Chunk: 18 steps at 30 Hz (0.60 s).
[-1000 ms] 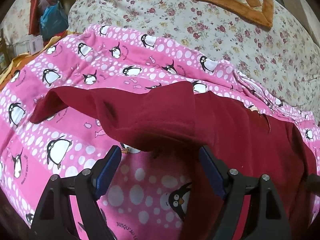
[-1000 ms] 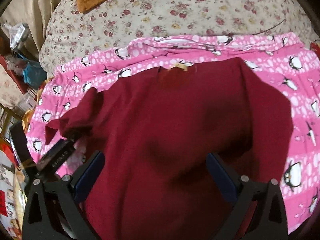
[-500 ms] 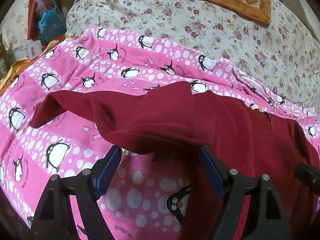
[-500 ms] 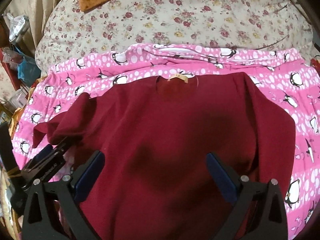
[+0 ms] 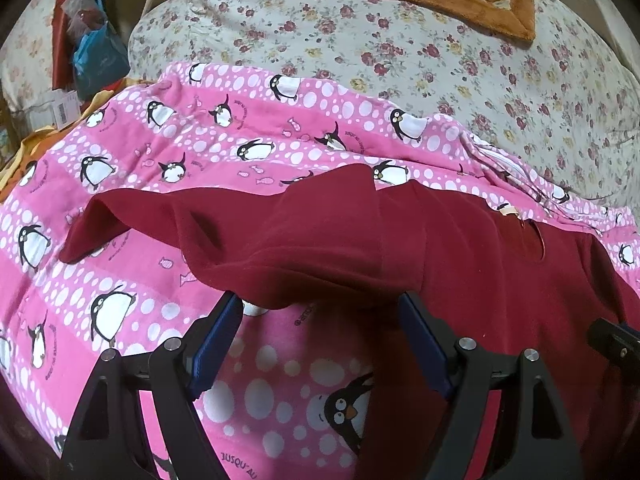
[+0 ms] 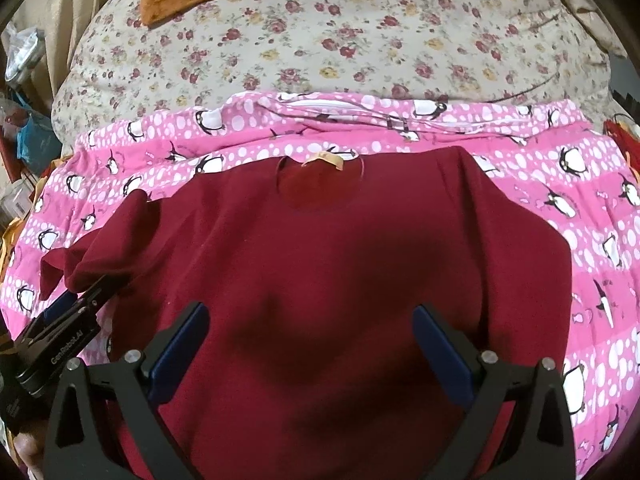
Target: Fold small clothes
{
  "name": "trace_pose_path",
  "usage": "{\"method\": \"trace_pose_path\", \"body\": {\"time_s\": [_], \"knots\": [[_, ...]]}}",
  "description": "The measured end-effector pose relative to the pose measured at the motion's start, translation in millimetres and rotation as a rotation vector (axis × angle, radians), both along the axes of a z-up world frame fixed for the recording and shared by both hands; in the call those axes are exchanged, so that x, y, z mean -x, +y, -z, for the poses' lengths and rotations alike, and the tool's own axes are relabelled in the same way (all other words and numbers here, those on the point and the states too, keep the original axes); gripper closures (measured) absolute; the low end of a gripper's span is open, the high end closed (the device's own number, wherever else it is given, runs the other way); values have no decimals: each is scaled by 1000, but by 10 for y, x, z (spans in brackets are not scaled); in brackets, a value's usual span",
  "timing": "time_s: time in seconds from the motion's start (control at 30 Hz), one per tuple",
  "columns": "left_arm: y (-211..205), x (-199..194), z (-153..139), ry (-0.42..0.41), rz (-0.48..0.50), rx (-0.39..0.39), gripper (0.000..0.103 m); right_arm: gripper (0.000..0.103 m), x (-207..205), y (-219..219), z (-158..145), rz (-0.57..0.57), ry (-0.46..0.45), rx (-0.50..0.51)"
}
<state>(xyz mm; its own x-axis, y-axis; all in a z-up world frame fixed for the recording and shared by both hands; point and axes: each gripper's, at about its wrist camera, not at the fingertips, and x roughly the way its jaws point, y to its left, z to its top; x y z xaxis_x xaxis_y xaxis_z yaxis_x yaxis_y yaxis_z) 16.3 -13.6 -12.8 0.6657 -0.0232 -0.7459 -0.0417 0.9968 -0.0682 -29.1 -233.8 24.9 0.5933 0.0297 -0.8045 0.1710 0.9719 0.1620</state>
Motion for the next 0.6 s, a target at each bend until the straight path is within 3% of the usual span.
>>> {"method": "trace_pose_path", "body": {"time_s": [0.6], "knots": [[21,-13,-4,-6,-1,-5,41,0,0,15,40,-9,4,12]]}}
